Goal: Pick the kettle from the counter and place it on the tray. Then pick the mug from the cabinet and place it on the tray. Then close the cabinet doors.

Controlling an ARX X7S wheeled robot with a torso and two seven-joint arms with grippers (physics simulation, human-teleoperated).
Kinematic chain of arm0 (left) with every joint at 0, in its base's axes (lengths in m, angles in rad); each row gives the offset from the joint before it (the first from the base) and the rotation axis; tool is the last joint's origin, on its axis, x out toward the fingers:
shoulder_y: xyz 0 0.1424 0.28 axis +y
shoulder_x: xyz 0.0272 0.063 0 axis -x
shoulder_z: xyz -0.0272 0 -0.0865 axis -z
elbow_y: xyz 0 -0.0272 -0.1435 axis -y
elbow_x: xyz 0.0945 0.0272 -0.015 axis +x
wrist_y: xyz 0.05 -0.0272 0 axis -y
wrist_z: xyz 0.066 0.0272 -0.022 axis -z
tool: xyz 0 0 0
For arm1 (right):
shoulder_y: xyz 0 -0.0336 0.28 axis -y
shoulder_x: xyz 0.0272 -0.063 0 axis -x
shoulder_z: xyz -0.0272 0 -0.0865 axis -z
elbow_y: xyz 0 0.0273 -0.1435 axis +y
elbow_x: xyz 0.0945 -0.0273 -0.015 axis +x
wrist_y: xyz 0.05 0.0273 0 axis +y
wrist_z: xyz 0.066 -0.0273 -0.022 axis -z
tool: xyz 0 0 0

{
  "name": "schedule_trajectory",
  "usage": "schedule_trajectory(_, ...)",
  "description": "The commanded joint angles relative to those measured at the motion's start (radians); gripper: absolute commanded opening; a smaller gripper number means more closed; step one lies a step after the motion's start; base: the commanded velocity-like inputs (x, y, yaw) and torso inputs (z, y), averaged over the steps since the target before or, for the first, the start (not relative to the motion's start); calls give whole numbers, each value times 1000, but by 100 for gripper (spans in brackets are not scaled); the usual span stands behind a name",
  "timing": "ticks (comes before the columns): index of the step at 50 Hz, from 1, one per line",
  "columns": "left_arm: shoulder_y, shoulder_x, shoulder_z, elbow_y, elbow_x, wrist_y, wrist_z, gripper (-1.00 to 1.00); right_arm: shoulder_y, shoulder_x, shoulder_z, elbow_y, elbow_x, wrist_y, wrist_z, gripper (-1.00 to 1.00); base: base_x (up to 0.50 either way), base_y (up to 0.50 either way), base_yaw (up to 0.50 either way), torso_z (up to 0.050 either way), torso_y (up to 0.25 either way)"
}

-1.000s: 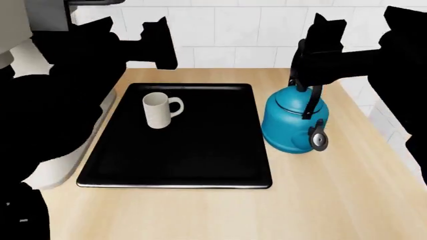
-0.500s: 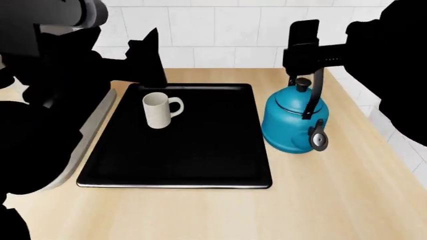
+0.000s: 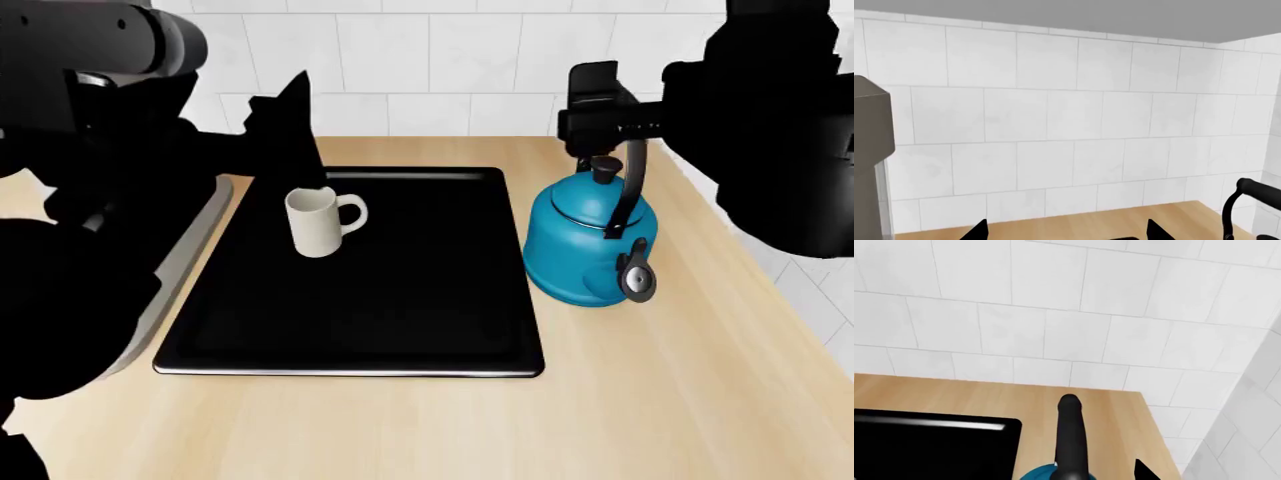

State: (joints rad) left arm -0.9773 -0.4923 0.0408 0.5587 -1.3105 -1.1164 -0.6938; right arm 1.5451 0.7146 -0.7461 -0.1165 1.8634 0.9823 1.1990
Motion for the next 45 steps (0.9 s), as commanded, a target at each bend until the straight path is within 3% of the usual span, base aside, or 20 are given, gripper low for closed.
schedule_trajectory(1,22,-6,1,1,10,16,13,100,-27,-25,-25,60,-66,-12,-56,100,0,0,0,0,0)
schedule_trajectory(42,61,-27,10,-19,38,55,44,100,-105,-51,-67,153,-169,-64,-154,100,0,0,0,0,0)
schedule_trajectory(43,67,-28,11,-16,41,58,47,100,-105,-50,-67,149,-172,-66,-151,-100,0,0,0,0,0)
schedule_trajectory(45,68,-29,12,-18,44,61,50,100,-105,-50,-65,143,-176,-70,-152,-100,0,0,0,0,0)
